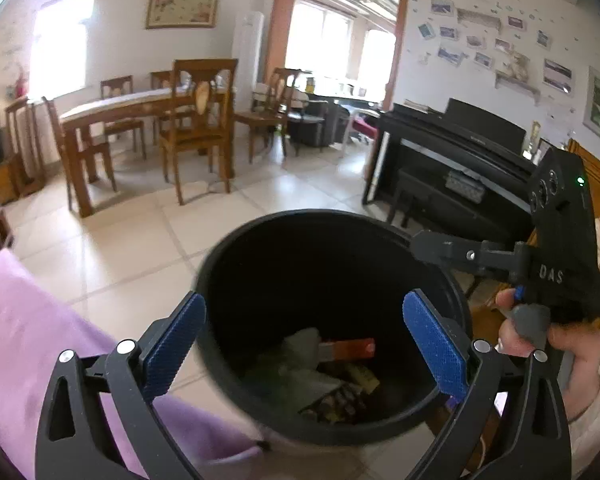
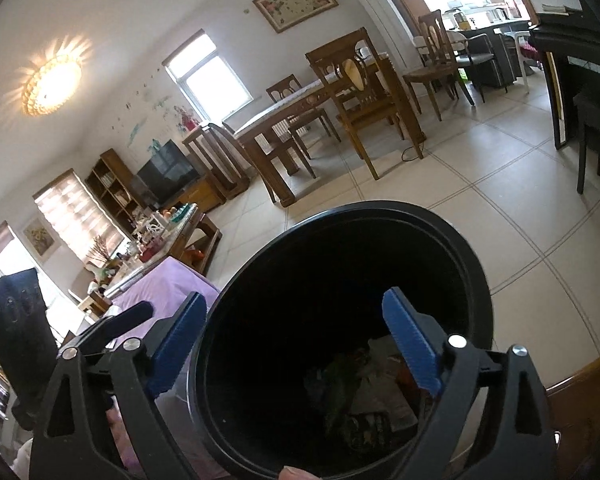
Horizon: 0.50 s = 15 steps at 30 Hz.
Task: Collect trash
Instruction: 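Carry the battery card and red box over the black bin and open both tools, then grasp the green can with the left tool while the right tool approaches the white cup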
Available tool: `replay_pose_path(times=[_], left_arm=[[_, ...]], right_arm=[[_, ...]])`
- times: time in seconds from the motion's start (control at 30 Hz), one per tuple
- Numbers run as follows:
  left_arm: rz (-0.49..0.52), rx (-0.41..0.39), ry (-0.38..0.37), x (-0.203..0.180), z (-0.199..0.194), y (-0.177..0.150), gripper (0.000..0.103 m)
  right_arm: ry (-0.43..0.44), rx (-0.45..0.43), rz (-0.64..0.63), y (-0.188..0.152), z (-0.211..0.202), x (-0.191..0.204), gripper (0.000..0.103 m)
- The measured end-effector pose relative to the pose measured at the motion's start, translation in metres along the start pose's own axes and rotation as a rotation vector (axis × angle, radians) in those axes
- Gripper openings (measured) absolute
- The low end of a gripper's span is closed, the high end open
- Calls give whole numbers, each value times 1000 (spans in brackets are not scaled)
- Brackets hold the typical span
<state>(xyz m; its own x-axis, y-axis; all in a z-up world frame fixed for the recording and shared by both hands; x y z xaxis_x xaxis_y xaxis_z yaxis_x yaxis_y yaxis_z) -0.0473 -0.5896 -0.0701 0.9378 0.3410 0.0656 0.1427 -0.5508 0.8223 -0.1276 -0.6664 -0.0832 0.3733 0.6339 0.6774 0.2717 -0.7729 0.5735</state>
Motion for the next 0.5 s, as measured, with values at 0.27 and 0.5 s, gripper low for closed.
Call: replay_pose_path(times=[0.27, 0.5], left_arm=[[-134, 8, 158, 92, -87, -53, 97], [-275, 13, 361, 193, -183, -121, 97]], right_arm=[[8, 60, -77, -21, 18, 46, 92], [56, 157, -195, -68, 53, 117, 93]])
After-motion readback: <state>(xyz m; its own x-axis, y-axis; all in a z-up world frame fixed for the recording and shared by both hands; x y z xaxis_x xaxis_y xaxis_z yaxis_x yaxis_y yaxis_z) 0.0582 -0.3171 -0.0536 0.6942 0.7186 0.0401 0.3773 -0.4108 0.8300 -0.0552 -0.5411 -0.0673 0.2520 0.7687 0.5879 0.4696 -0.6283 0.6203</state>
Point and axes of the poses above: each gripper's, at about its wrist camera, not at the fingertips, and z roughly the way its jaws point, x to its left, y to its top, the point moved 8 cm from there along z, roughly the way its jaws point, and after that the axes turned 13 degrees about z, right-handed, at the moved point
